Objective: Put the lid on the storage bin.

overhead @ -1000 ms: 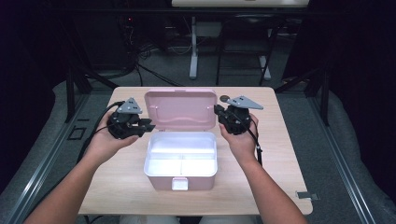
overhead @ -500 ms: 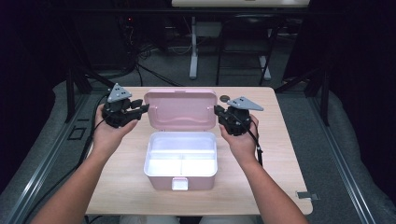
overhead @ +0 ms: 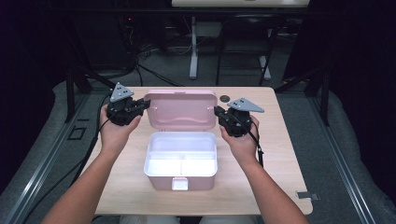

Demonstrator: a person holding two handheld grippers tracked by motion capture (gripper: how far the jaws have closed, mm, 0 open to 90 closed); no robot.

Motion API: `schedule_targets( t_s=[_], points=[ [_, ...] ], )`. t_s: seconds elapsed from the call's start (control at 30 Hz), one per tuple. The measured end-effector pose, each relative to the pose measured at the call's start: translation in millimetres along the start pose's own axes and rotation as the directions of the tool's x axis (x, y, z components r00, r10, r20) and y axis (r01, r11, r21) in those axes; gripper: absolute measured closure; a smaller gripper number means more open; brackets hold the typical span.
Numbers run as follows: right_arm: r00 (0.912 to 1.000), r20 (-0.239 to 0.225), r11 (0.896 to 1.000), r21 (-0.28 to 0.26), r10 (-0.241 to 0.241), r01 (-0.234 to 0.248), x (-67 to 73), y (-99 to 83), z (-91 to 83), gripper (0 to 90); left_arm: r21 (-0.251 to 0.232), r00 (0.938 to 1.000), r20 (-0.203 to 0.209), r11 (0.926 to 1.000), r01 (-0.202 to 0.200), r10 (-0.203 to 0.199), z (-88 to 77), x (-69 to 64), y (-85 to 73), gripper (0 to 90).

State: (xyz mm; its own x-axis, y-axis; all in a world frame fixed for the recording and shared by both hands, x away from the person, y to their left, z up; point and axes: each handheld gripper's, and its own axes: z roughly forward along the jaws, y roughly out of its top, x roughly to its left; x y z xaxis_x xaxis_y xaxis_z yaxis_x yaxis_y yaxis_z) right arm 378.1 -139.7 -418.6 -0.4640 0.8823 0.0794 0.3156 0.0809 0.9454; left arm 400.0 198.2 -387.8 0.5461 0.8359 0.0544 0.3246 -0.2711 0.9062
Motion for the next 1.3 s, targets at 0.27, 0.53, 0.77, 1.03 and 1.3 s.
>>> schedule_targets(
  t_s=[0.27, 0.53, 0.77, 1.03, 1.3],
  points=[
    [0.9993, -0.027, 1.0, -0.014, 0.026, -0.027, -4.6, 9.5, -2.3, 82.2, -0.004, 0.9999, 0.008, 1.0, -0.009, 0.009, -4.7, -2.6, -1.3, 80.8],
    [0.9988, -0.045, 0.999, -0.044, 0.021, -0.023, -0.4, 16.8, -7.1, 80.7, -0.025, 0.999, 0.041, 0.9996, 0.016, -0.015, -10.0, -1.5, -6.3, 81.2],
    [0.9986, -0.051, 0.998, -0.054, 0.015, -0.017, 2.9, 16.8, -13.0, 79.5, -0.021, 0.999, 0.043, 0.9998, -0.005, 0.006, -15.3, -4.8, -7.7, 81.0],
    [0.9983, -0.058, 0.999, -0.053, 0.0, -0.003, 5.8, 15.0, -19.8, 78.9, -0.027, 0.9981, 0.059, 0.9995, -0.014, 0.016, -19.5, -6.3, -10.6, 80.1],
    [0.9978, -0.066, 0.998, -0.056, 0.0, -0.004, 7.6, 14.9, -24.0, 78.5, -0.028, 0.9976, 0.06, 0.9991, -0.033, 0.034, -23.3, -9.6, -12.2, 79.4]
  ],
)
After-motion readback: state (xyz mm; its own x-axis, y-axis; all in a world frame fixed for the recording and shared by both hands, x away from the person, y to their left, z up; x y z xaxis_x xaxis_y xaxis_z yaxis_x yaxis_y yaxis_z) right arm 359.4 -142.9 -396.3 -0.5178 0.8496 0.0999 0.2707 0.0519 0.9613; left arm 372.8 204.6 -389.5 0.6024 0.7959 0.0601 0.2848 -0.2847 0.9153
